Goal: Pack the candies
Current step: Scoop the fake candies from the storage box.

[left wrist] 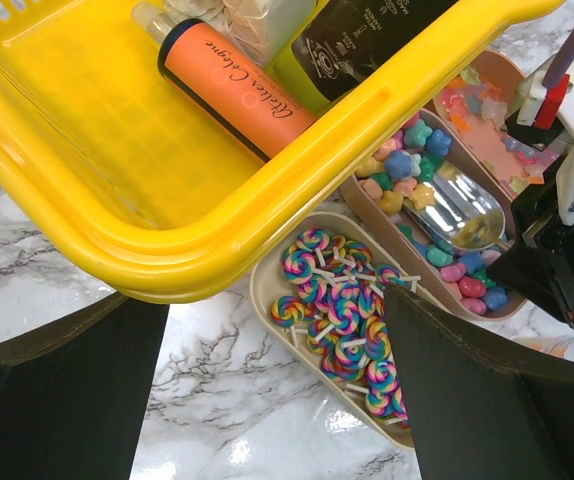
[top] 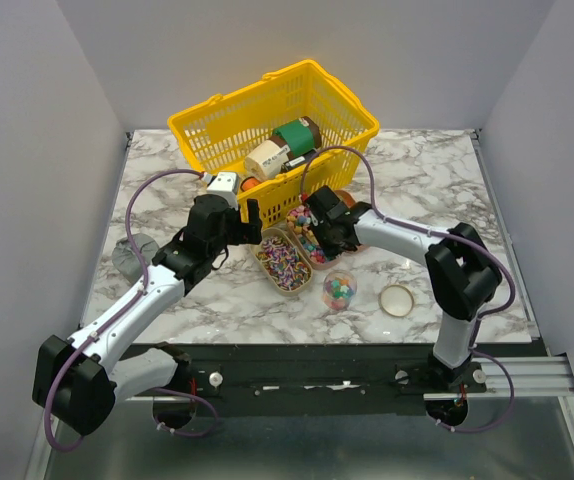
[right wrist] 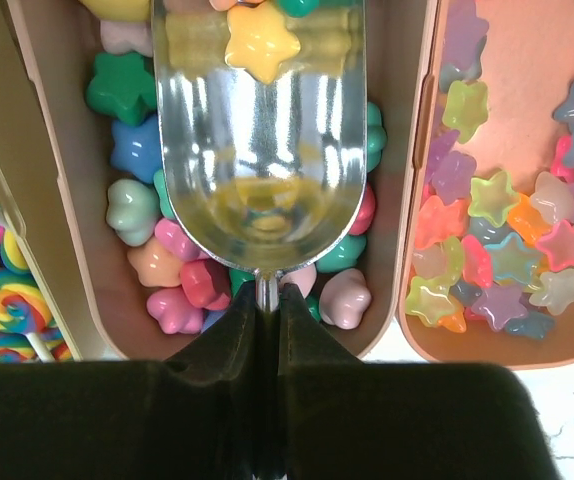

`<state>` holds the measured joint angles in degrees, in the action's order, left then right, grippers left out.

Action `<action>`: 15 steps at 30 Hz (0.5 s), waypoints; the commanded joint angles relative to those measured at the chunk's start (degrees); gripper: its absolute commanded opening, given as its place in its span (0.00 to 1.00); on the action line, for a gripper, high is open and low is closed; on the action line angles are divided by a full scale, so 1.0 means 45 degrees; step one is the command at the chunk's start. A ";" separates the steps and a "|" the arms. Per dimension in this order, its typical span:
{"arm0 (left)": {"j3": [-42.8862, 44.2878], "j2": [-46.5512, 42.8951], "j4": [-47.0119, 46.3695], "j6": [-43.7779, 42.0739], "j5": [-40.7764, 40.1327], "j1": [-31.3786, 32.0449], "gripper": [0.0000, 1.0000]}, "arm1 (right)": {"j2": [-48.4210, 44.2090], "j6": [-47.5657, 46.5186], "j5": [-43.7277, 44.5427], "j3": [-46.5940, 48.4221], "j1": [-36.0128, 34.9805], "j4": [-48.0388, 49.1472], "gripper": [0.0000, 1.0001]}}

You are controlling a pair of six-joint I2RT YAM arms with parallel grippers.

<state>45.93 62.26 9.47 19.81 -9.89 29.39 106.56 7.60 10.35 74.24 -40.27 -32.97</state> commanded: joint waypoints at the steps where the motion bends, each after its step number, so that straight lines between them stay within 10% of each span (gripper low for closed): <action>1: -0.0070 0.0032 -0.0172 -0.0125 -0.0361 0.0091 0.99 | -0.0380 -0.0457 0.0688 -0.0852 0.0160 0.0078 0.01; 15: -0.0071 -0.0105 -0.0133 -0.0145 -0.0517 0.0071 0.99 | -0.1434 -0.0711 0.0278 -0.2336 0.0141 0.2248 0.01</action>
<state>45.93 62.26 9.50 19.68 -10.04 29.39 102.04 5.43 10.07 66.43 -40.25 -24.51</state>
